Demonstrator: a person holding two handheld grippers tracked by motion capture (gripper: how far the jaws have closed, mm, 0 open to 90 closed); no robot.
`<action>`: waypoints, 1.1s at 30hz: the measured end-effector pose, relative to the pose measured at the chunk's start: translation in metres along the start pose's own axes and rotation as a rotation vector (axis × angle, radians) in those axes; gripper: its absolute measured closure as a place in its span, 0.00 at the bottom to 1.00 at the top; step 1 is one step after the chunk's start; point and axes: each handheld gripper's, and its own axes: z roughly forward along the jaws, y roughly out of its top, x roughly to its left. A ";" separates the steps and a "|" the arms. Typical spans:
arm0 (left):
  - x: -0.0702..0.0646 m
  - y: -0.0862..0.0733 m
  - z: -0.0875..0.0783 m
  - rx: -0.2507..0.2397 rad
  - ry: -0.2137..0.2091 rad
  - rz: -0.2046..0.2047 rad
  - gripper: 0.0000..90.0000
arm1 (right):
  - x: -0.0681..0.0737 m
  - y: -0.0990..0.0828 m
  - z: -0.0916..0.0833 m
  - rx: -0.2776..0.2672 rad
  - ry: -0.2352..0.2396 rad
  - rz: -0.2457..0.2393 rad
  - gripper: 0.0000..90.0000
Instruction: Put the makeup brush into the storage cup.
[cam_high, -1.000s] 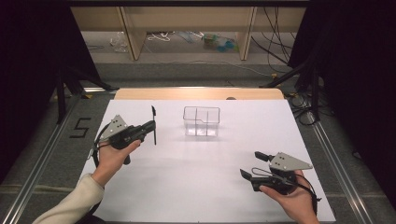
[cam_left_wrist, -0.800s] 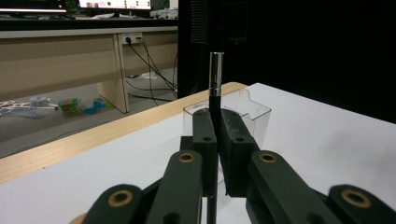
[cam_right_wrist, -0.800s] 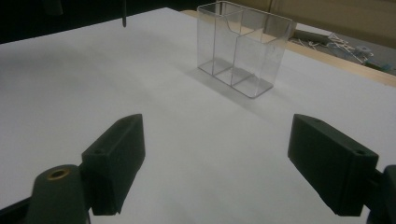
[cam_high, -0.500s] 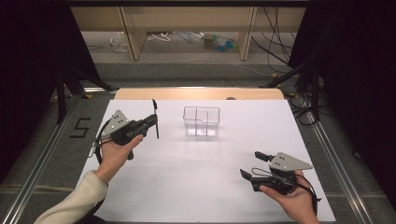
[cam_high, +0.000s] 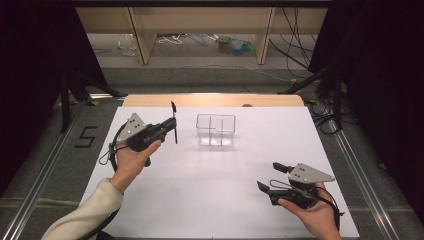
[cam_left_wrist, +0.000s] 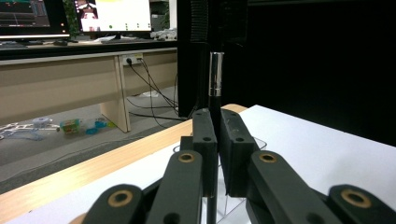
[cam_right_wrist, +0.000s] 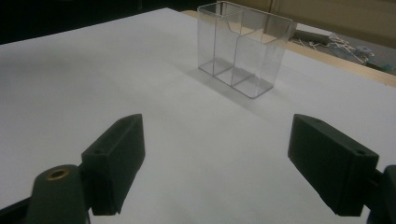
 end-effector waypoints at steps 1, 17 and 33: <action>0.000 0.001 0.001 0.001 -0.003 0.007 0.95 | 0.000 0.000 0.000 0.000 0.000 -0.001 0.22; -0.005 0.009 0.012 -0.023 -0.012 0.013 0.95 | 0.000 0.000 0.000 -0.001 0.000 -0.001 0.22; -0.008 0.018 0.023 -0.044 -0.025 0.017 0.95 | 0.000 0.000 0.000 -0.001 0.001 -0.003 0.22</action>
